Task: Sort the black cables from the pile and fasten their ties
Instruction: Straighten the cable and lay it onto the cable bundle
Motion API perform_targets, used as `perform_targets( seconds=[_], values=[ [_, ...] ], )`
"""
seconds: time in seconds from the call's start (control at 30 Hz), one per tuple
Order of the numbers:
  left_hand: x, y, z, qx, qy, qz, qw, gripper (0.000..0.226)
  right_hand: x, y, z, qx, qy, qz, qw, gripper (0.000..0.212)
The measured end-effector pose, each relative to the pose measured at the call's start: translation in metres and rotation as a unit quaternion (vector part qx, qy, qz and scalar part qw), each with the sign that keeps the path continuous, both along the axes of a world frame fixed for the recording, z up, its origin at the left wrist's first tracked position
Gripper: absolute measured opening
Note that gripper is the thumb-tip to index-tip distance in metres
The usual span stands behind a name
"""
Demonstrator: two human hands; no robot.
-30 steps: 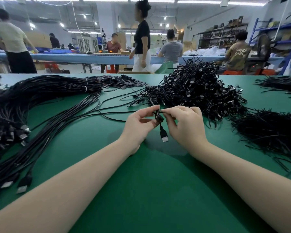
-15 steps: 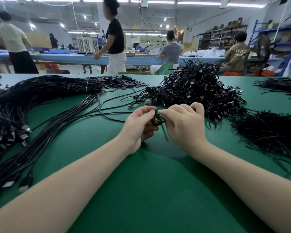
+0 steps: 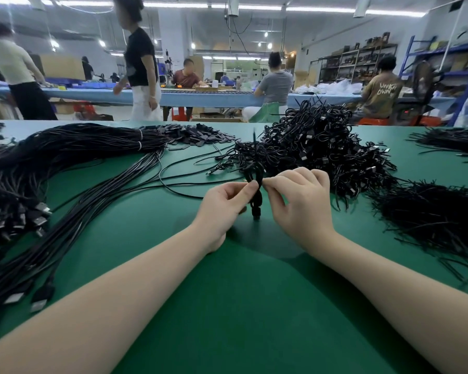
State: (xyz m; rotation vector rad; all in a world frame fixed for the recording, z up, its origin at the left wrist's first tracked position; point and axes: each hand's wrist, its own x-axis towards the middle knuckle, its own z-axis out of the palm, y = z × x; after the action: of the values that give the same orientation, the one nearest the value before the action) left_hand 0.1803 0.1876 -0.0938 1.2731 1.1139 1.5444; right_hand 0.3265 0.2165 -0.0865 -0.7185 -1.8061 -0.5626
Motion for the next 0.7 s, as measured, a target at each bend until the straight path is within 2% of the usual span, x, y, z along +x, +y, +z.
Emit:
perform_targets(
  seconds=[0.1,0.27,0.4,0.5,0.57,0.6,0.63,0.7],
  values=[
    [-0.001,-0.003,0.005,-0.046,0.016,-0.027,0.998,0.031,0.001,0.001,0.0,0.05,-0.011,-0.007,0.999,0.009],
    [-0.011,-0.002,0.011,-0.108,-0.003,-0.103,0.989,0.044,0.003,-0.001,0.003,0.148,-0.057,-0.035,0.987,0.012],
    [-0.015,-0.002,0.01,-0.11,-0.016,-0.11,0.988,0.033,0.004,0.0,0.014,0.165,-0.137,0.019,0.977,0.012],
    [-0.01,0.002,0.008,-0.093,-0.091,-0.036,0.991,0.032,0.0,0.009,0.038,0.119,-0.214,0.017,0.969,0.011],
    [-0.009,0.004,0.007,-0.097,-0.095,0.018,0.991,0.029,-0.004,0.026,0.071,0.091,-0.26,-0.046,0.96,0.018],
    [-0.009,0.004,0.005,-0.095,-0.072,0.032,0.992,0.026,-0.006,0.039,0.091,0.066,-0.269,-0.111,0.954,0.024],
    [-0.008,0.003,0.004,-0.086,-0.043,0.04,0.995,0.022,-0.008,0.055,0.11,0.016,-0.259,-0.191,0.947,0.032],
    [-0.007,0.0,0.0,-0.063,0.028,0.079,0.995,0.018,-0.008,0.077,0.14,-0.169,-0.199,-0.323,0.909,0.055]
  ],
)
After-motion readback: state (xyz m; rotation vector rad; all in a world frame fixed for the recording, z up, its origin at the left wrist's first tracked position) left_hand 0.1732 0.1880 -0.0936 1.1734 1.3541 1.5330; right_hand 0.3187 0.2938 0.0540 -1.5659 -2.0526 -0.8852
